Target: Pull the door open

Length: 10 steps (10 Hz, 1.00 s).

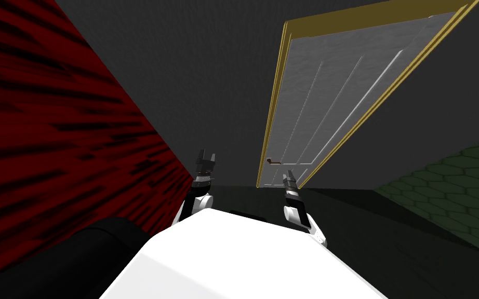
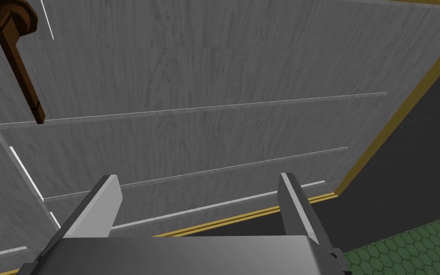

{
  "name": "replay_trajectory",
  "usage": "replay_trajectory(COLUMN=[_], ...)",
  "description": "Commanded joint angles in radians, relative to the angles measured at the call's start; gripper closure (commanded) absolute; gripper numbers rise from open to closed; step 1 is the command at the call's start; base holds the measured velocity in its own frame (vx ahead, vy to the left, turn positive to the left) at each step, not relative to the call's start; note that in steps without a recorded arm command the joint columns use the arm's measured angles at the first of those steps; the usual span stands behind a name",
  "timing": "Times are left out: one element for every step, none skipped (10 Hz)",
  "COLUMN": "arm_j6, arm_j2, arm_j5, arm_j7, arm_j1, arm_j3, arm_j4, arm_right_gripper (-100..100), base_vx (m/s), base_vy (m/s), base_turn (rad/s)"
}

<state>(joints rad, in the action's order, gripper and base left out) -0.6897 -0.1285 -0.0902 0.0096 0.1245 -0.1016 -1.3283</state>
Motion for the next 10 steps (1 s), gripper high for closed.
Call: replay_trajectory(arm_j6=[-0.015,-0.015,-0.026,-0.026,-0.036,-0.036,-0.036,-0.046,-0.046,-0.056], arm_j2=[-0.012,-0.012,-0.018,-0.018,-0.024,-0.024,-0.024,-0.03,-0.03,-0.036], arm_j5=[-0.009,-0.009,-0.016,-0.016,-0.022,-0.022,-0.022,-0.029,-0.029,-0.035], arm_j7=[-0.01,-0.01,-0.015,-0.015,-0.021,-0.021,-0.021,-0.026,-0.026,-0.031], arm_j1=[-0.022,-0.022,-0.04,-0.04,-0.058,-0.058,-0.058,-0.075,-0.075,-0.092], arm_j3=[-0.004,-0.004,-0.007,-0.007,-0.009,-0.009,-0.009,-0.012,-0.012,-0.014], arm_j4=[0.05,0.073,0.106,0.125,0.153,0.177,0.177,0.216,0.228,0.263], arm_right_gripper=[-100,-100,-100,-100,-100,-100,-100,-100,-100,-100], base_vx=[0.015,0.017,0.023,0.016,0.023,0.014,-0.001,0.009,0.009,0.008], base_vy=[-0.055,-0.053,-0.067,-0.063,-0.062,-0.054,-0.023,-0.033,-0.044,-0.054], base_turn=[0.145,0.06,0.131,0.075,0.137,0.069,-0.012,0.134,0.084,0.128])
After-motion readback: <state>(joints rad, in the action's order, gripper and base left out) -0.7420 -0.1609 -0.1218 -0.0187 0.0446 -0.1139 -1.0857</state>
